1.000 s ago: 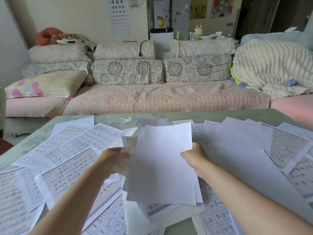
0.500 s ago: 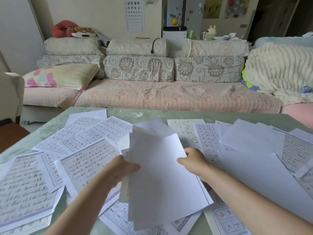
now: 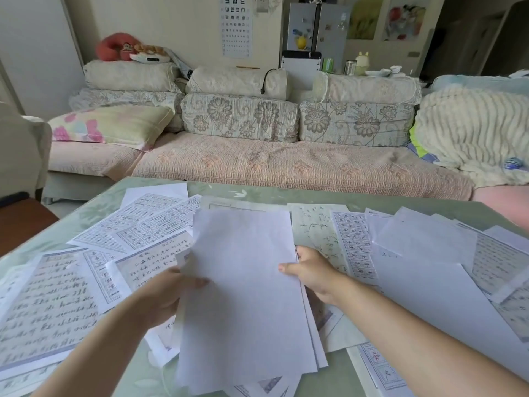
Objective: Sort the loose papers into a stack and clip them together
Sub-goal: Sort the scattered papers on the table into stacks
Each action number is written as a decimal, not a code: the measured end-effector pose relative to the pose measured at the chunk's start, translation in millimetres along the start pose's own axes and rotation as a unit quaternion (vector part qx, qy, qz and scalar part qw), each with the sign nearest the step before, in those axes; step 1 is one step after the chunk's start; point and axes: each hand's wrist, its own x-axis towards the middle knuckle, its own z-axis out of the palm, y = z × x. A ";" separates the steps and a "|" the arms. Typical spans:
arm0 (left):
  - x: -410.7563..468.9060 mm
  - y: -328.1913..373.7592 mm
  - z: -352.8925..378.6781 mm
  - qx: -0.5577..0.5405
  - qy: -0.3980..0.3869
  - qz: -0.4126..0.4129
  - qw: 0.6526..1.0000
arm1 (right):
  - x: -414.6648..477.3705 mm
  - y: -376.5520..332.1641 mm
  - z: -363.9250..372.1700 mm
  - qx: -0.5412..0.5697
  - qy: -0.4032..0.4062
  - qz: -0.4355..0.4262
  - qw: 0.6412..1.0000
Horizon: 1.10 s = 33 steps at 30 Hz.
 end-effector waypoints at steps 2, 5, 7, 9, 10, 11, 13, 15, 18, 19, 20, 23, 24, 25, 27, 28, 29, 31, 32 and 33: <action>-1.0 -0.3 4.6 -0.031 0.012 -0.005 0.999 | -0.9 2.1 7.1 -0.046 0.004 -0.008 0.999; 3.7 2.6 6.3 -0.045 0.077 -0.012 0.996 | -1.8 1.4 6.0 -0.127 0.004 -0.018 0.992; 6.5 2.9 3.6 -0.026 0.105 -0.006 0.994 | -2.3 0.2 -1.8 -0.182 -0.004 -0.017 0.983; 8.7 1.3 0.2 -0.007 0.126 0.002 0.992 | -1.7 0.5 -10.1 -0.205 -0.008 -0.018 0.979; 10.1 0.4 -1.0 -0.006 0.132 0.004 0.991 | -1.8 1.3 -13.1 -0.207 -0.010 -0.019 0.978; 11.3 0.2 -0.9 -0.014 0.130 0.002 0.991 | -2.0 1.8 -14.5 -0.209 -0.013 -0.024 0.978; 12.8 -0.6 -1.0 -0.043 0.101 -0.003 0.994 | -1.4 2.2 -12.4 -0.218 -0.014 -0.036 0.975; 13.4 -3.0 0.1 -0.039 0.061 0.002 0.997 | 1.3 2.4 -3.9 -0.232 0.002 -0.057 0.971; 15.8 -8.2 -0.3 0.022 0.062 0.048 0.997 | 5.0 0.8 16.5 -0.263 0.001 -0.080 0.962; 17.4 -8.9 -2.5 0.042 0.093 0.066 0.993 | 5.9 -0.3 23.8 -0.268 -0.013 -0.080 0.960; 18.7 -8.2 -4.7 0.059 0.126 0.079 0.987 | 7.9 -0.8 29.9 -0.281 -0.024 -0.075 0.957; 21.9 -2.6 -14.2 0.083 0.187 0.099 0.974 | 18.3 -5.4 37.7 -0.351 0.008 -0.077 0.933; 23.4 -1.1 -18.0 0.091 0.196 0.101 0.971 | 21.5 -9.0 36.2 -0.371 0.040 -0.080 0.924; 25.2 -0.1 -21.9 0.099 0.201 0.104 0.969 | 25.3 -11.6 32.3 -0.390 0.071 -0.081 0.915; 27.2 0.7 -28.3 0.108 0.206 0.110 0.966 | 31.8 -14.2 22.2 -0.440 0.085 -0.105 0.888; 28.2 0.8 -30.5 0.107 0.206 0.111 0.966 | 34.8 -13.5 17.8 -0.461 0.062 -0.112 0.878; 30.9 -0.3 -33.6 0.102 0.206 0.111 0.967 | 36.5 -11.6 15.1 -0.469 0.027 -0.111 0.876; 34.4 -1.2 -38.4 0.090 0.196 0.109 0.970 | 37.3 -4.5 14.4 -0.479 -0.049 -0.078 0.873; 34.9 -0.6 -41.0 0.085 0.193 0.108 0.972 | 37.2 0.1 15.4 -0.501 -0.071 -0.076 0.859; 36.2 0.0 -43.7 0.081 0.194 0.109 0.972 | 37.9 4.6 16.0 -0.529 -0.078 -0.087 0.841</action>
